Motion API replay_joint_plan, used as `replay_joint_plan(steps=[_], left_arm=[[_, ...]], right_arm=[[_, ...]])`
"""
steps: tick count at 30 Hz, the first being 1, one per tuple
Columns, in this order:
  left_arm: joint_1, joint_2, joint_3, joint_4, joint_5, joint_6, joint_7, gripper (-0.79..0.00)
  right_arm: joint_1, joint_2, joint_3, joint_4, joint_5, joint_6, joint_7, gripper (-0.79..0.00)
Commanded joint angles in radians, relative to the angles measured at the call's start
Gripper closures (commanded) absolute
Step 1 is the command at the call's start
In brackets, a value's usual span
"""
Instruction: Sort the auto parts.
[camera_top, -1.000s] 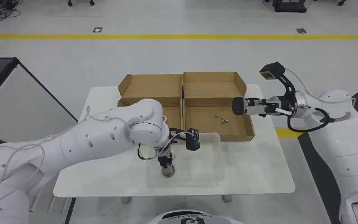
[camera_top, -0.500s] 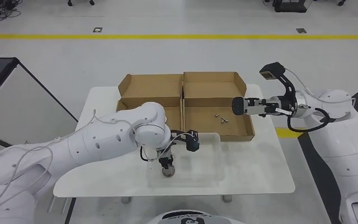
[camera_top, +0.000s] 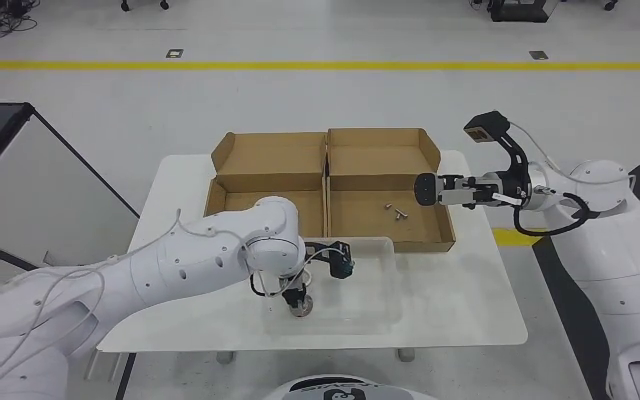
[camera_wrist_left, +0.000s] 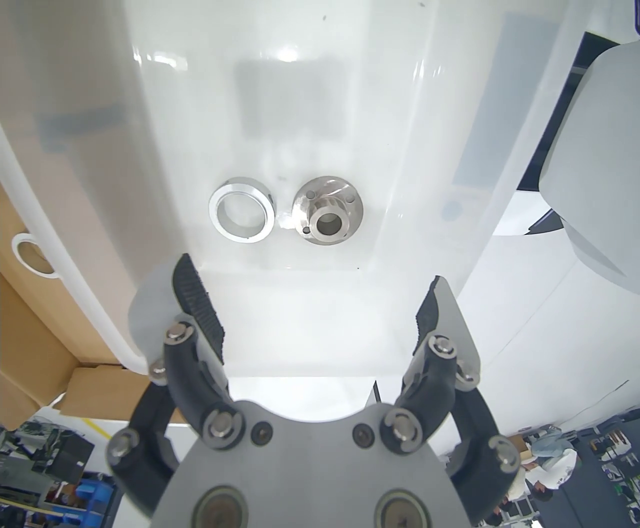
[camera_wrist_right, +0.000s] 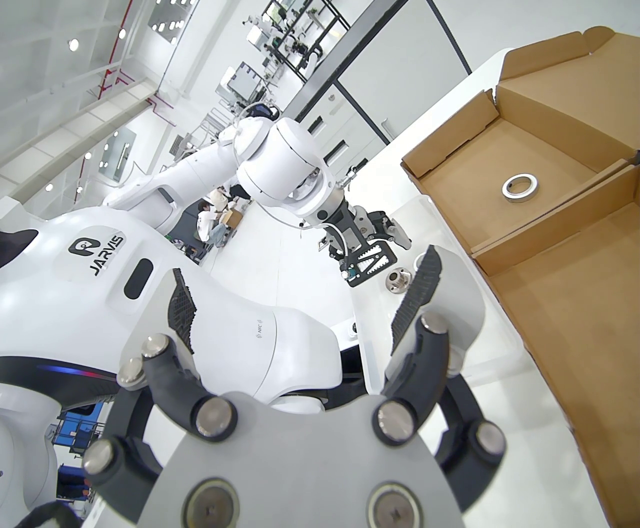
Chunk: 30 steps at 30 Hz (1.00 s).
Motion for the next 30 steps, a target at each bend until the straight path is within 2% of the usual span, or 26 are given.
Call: replay_joint_plan(steps=[1, 3, 5, 7, 9, 14, 17, 30], left_arm=[[0.007, 0.002, 0.0, -0.008, 0.013, -0.002, 0.002, -0.785], [0.014, 0.005, 0.0, -0.015, 0.023, -0.001, 0.001, -0.785], [0.021, 0.008, 0.0, -0.022, 0.032, -0.003, 0.003, -0.733], [0.027, 0.012, 0.0, -0.027, 0.039, -0.007, 0.007, -0.748], [0.034, 0.015, 0.0, -0.031, 0.046, -0.01, 0.01, -0.69], [0.051, 0.019, 0.0, -0.041, 0.061, -0.018, 0.018, -0.622], [0.064, 0.016, 0.0, -0.036, 0.062, -0.016, 0.016, -0.65], [0.109, -0.018, 0.0, 0.012, 0.094, -0.029, 0.029, -0.576]], right_arm=[[0.0, 0.0, 0.0, 0.0, 0.0, 0.0, 0.0, -0.785], [0.0, 0.0, 0.0, 0.0, 0.0, 0.0, 0.0, -0.785], [0.0, 0.0, 0.0, 0.0, 0.0, 0.0, 0.0, -0.785], [0.0, 0.0, 0.0, 0.0, 0.0, 0.0, 0.0, -0.785], [0.0, 0.0, 0.0, 0.0, 0.0, 0.0, 0.0, -0.785], [0.0, 0.0, 0.0, 0.0, 0.0, 0.0, 0.0, -0.785], [0.0, 0.0, 0.0, 0.0, 0.0, 0.0, 0.0, -0.785], [0.0, 0.0, 0.0, 0.0, 0.0, 0.0, 0.0, -0.785]])
